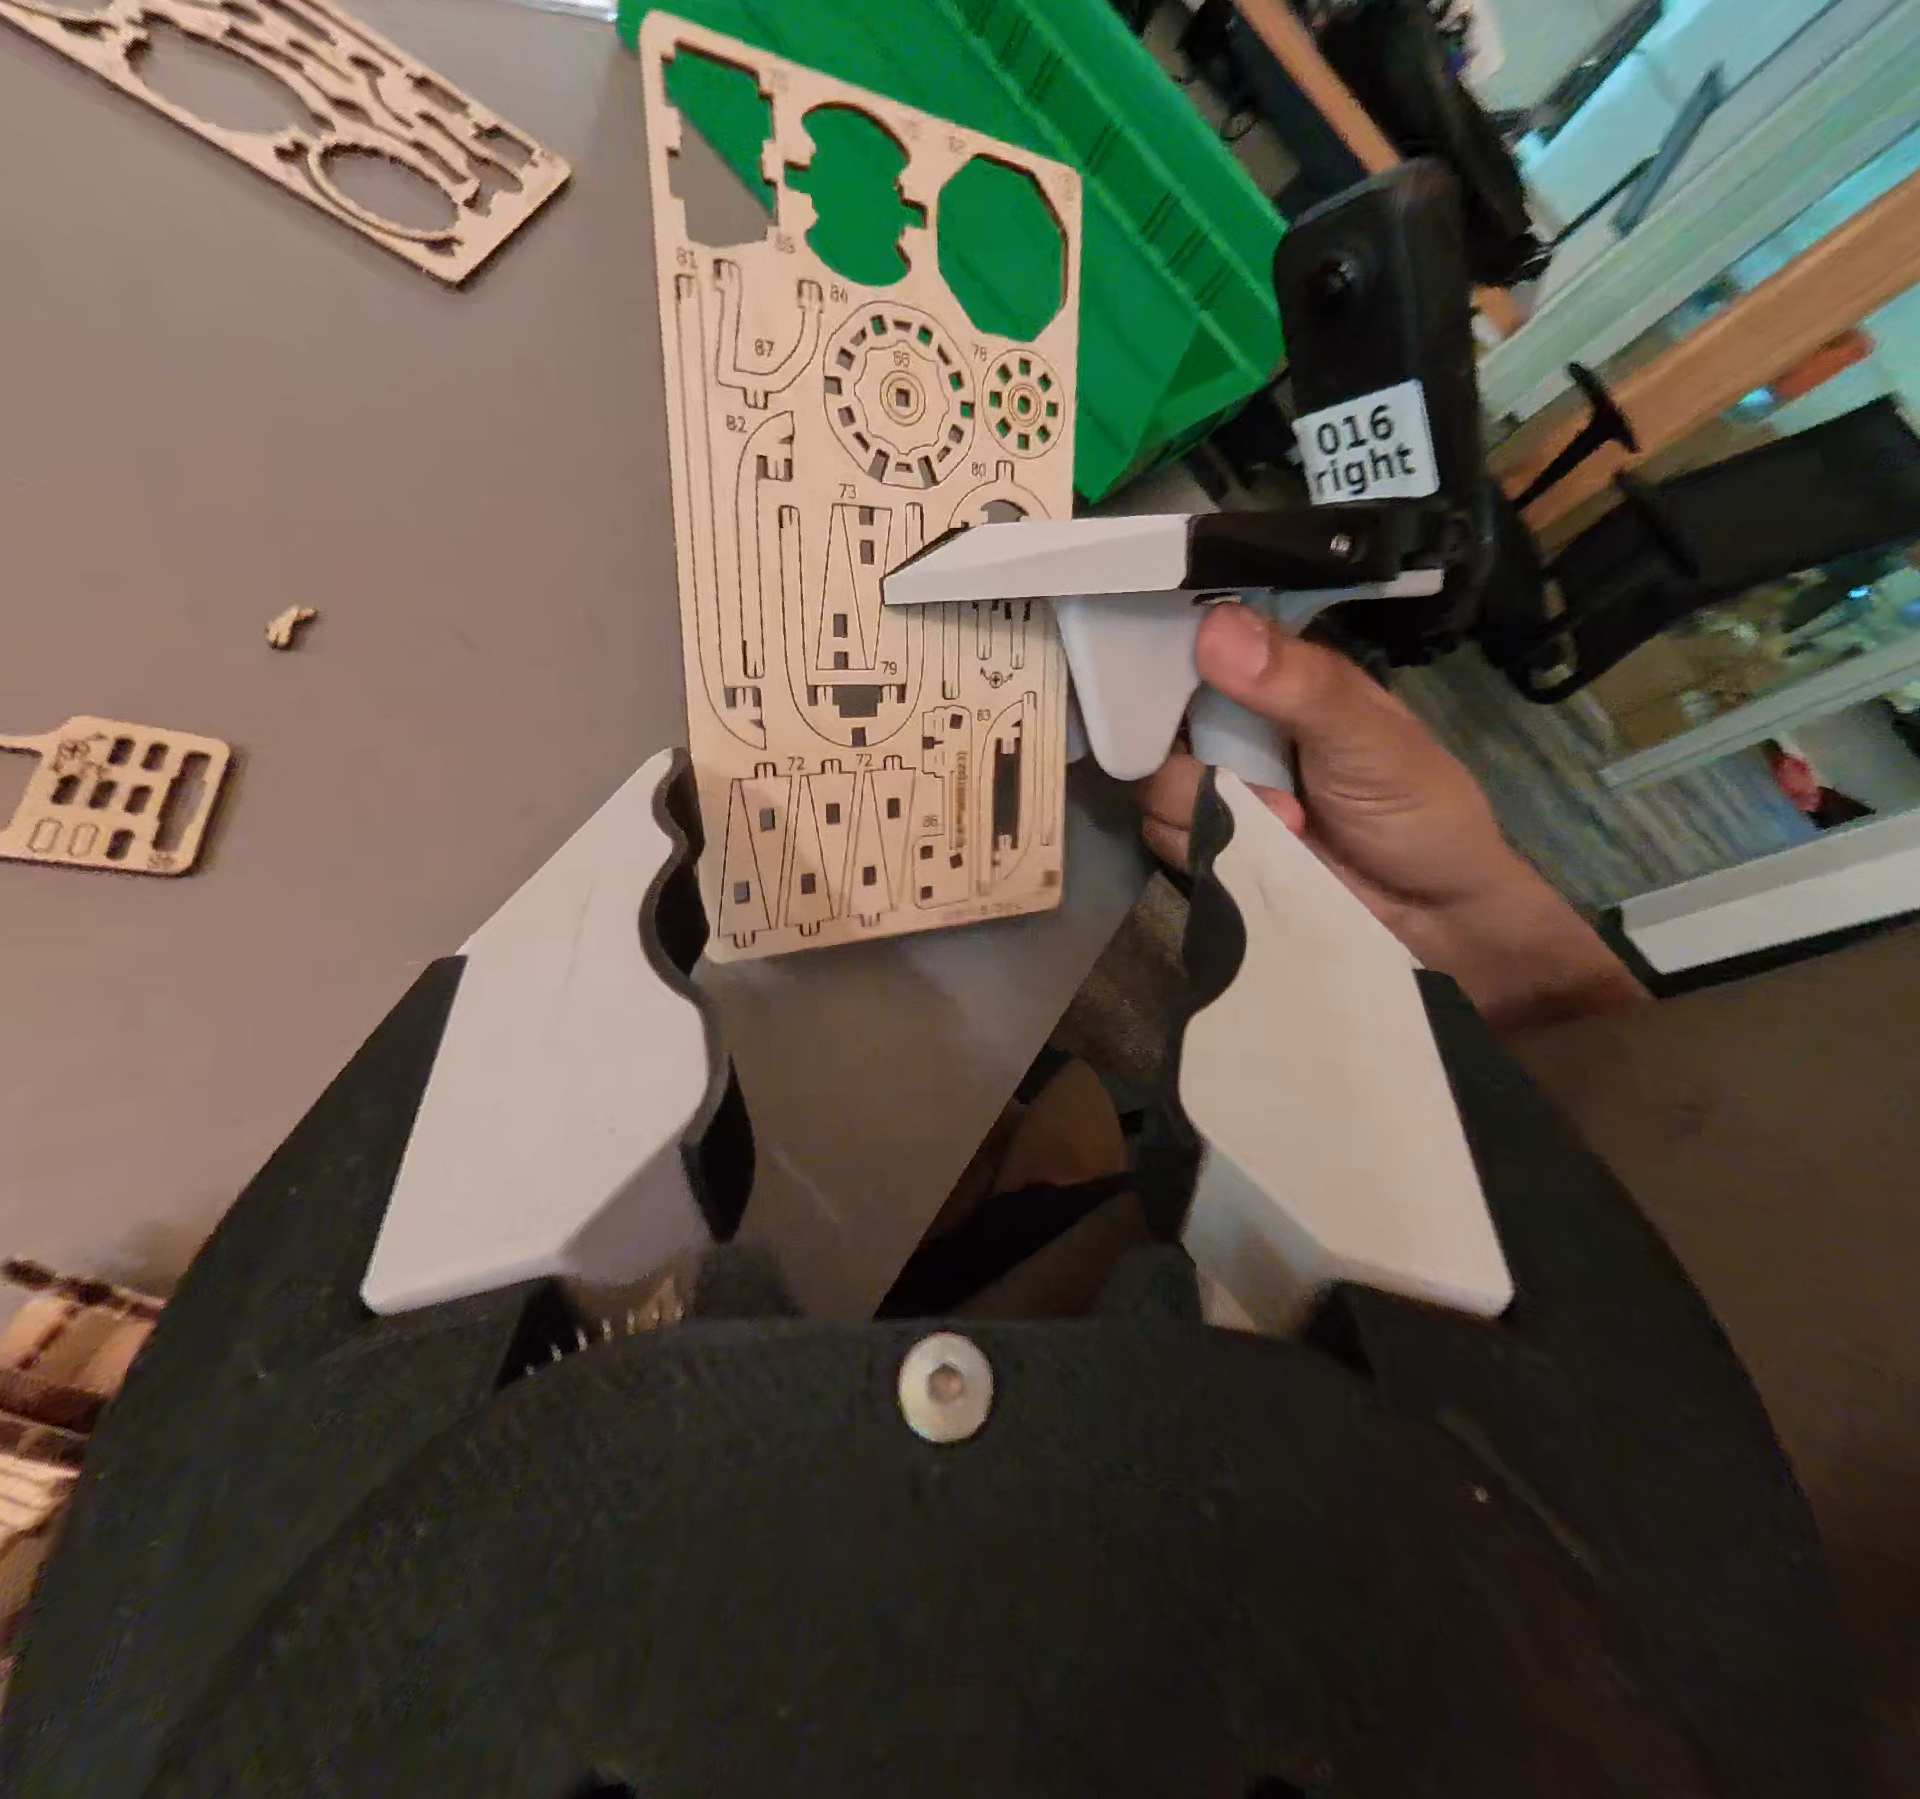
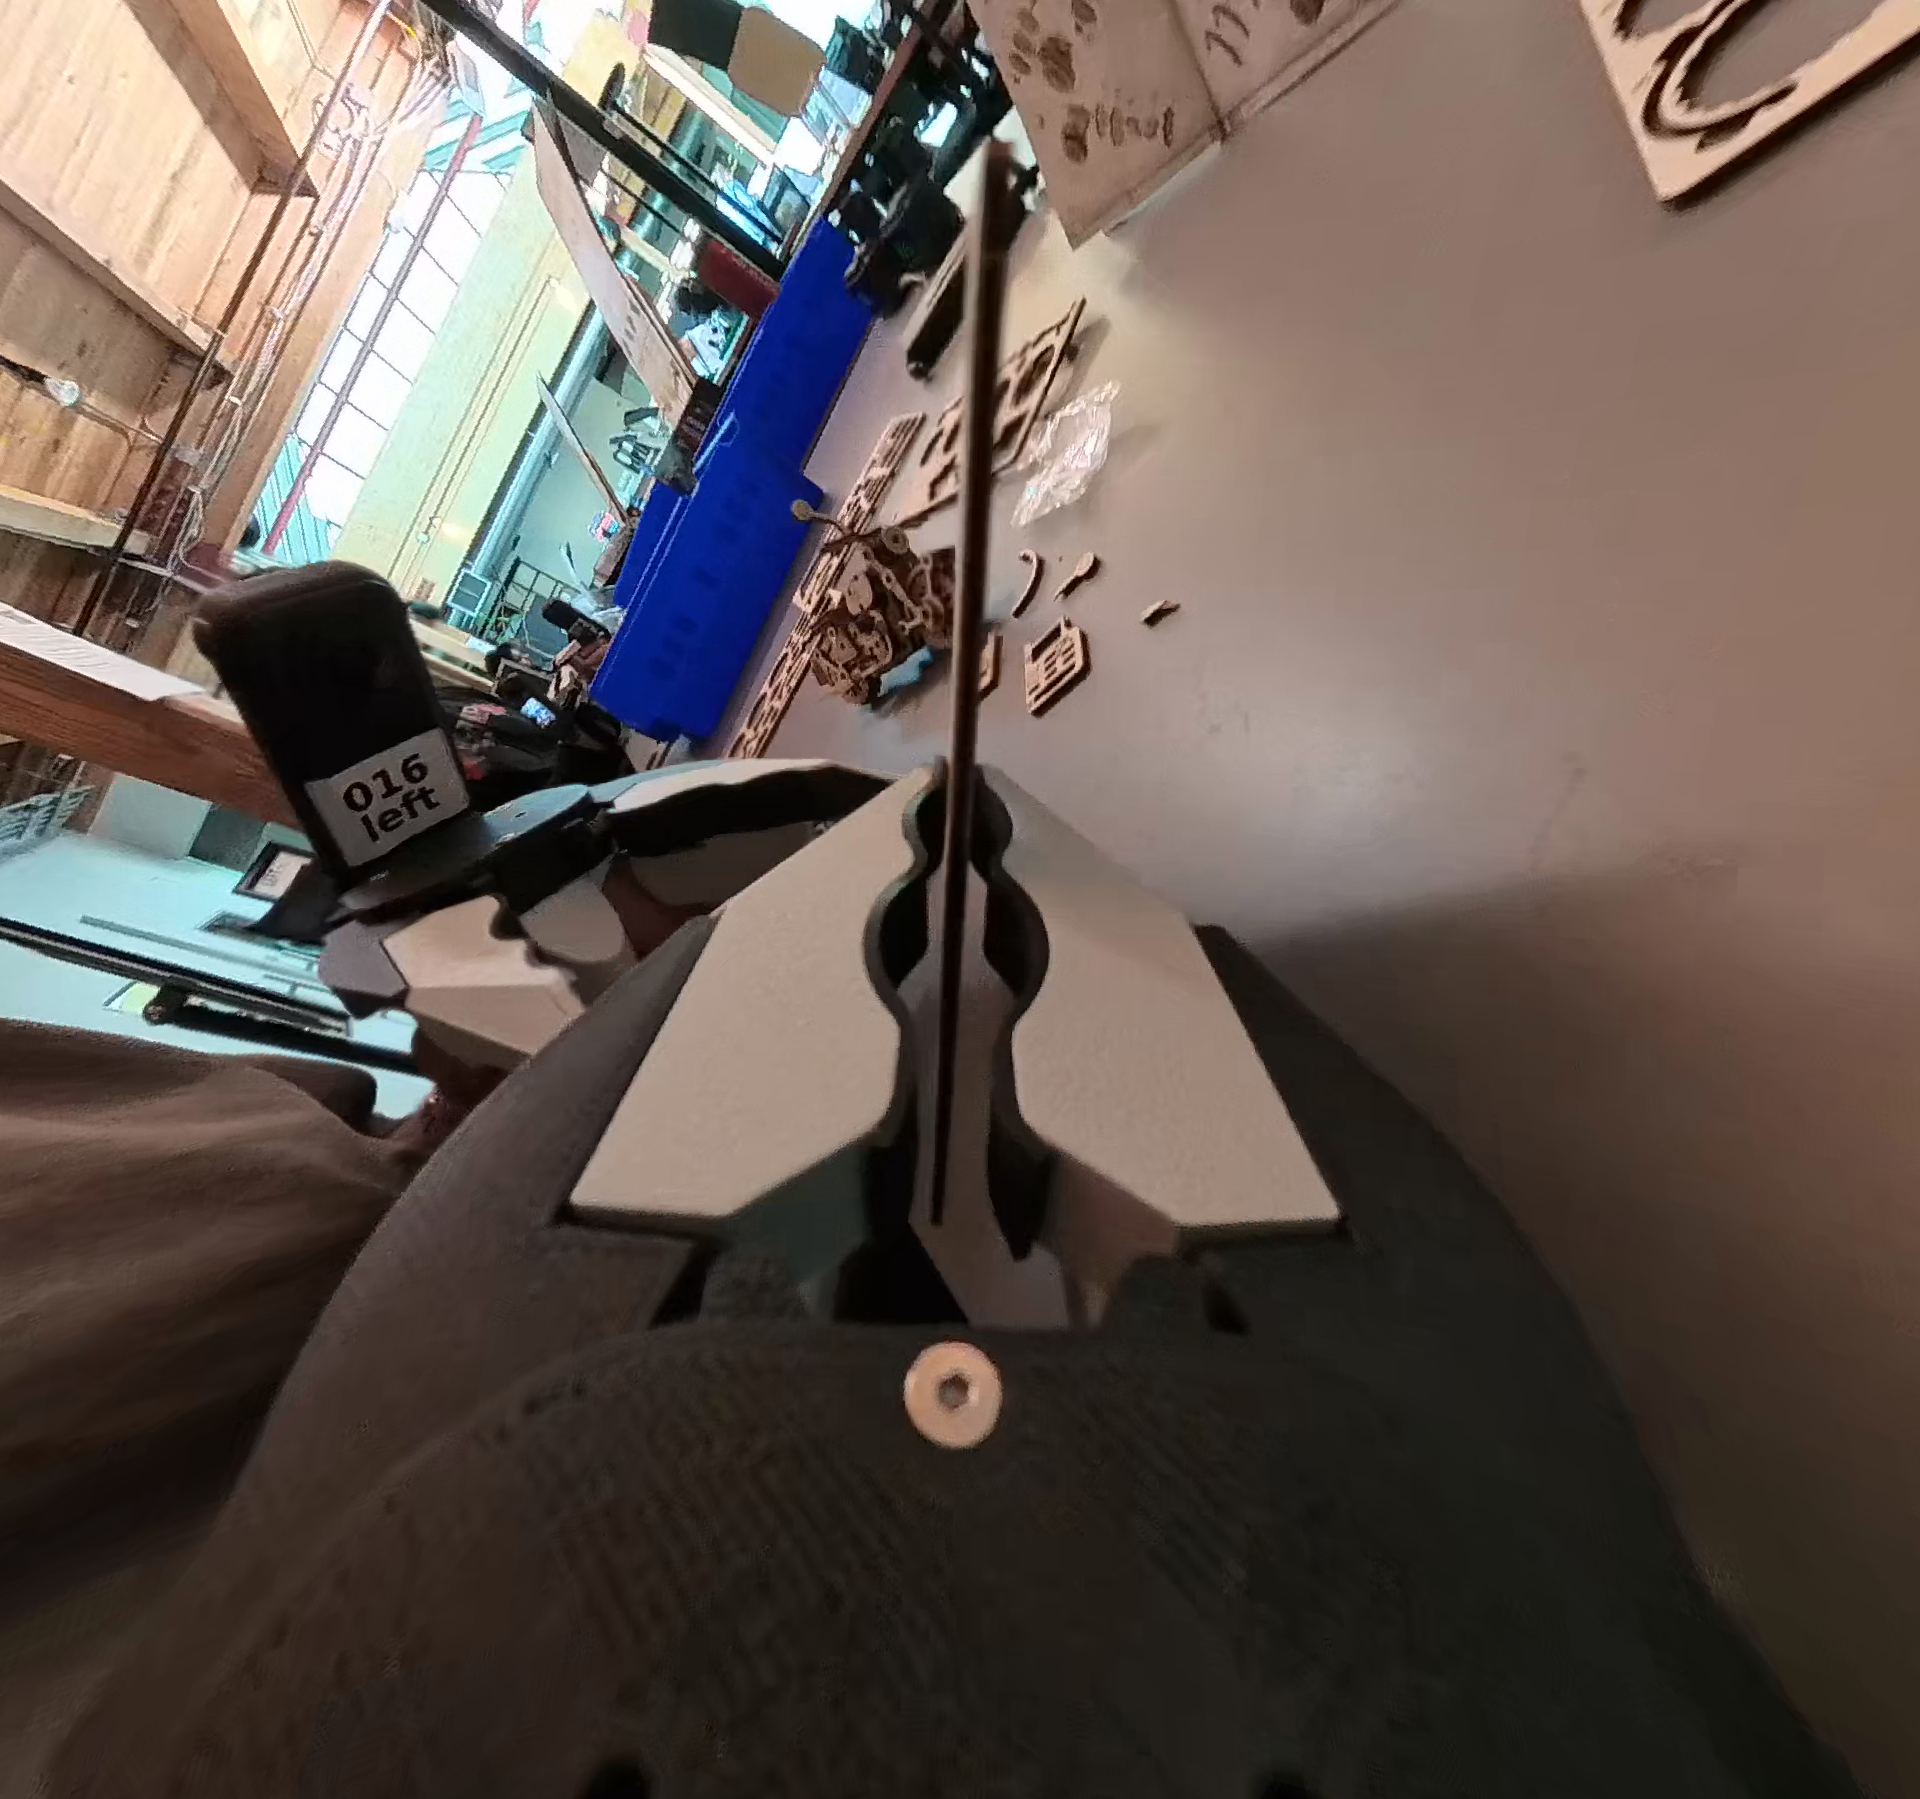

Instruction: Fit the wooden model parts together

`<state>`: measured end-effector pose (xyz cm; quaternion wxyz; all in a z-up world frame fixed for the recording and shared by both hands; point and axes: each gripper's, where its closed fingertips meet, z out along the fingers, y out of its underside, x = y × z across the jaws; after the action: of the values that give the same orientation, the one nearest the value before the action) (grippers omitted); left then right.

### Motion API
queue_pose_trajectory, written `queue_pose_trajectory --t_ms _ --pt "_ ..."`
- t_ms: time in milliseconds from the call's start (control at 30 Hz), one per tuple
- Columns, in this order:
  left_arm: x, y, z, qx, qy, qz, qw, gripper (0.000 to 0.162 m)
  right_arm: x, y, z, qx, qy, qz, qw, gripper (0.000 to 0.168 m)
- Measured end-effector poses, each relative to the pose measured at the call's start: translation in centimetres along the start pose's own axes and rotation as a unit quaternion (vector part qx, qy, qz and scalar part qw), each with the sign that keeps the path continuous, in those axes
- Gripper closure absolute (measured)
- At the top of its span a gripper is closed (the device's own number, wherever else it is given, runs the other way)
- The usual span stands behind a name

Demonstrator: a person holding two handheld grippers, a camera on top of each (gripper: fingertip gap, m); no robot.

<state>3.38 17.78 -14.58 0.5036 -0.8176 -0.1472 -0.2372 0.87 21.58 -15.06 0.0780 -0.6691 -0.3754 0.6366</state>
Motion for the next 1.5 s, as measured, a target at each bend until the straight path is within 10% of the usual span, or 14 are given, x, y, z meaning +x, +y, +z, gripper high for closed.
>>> queue_pose_trajectory --t_ms 500,1067,1500 --pt "1.0 -1.4 -6.0 0.075 0.242 -0.055 0.966 0.111 -5.4 0.7 -0.2 -0.01 -0.187 0.027 0.982 0.168" --pt "2.0 0.0 -5.8 0.084 0.224 0.048 0.97 0.162 -8.4 2.0 0.0 -0.004 -0.183 -0.089 0.979 0.156" --pt "0.6 -3.0 -7.5 0.145 0.242 -0.023 0.959 0.162 -6.5 -1.3 -1.0 0.073 -0.195 -0.033 0.977 0.128"
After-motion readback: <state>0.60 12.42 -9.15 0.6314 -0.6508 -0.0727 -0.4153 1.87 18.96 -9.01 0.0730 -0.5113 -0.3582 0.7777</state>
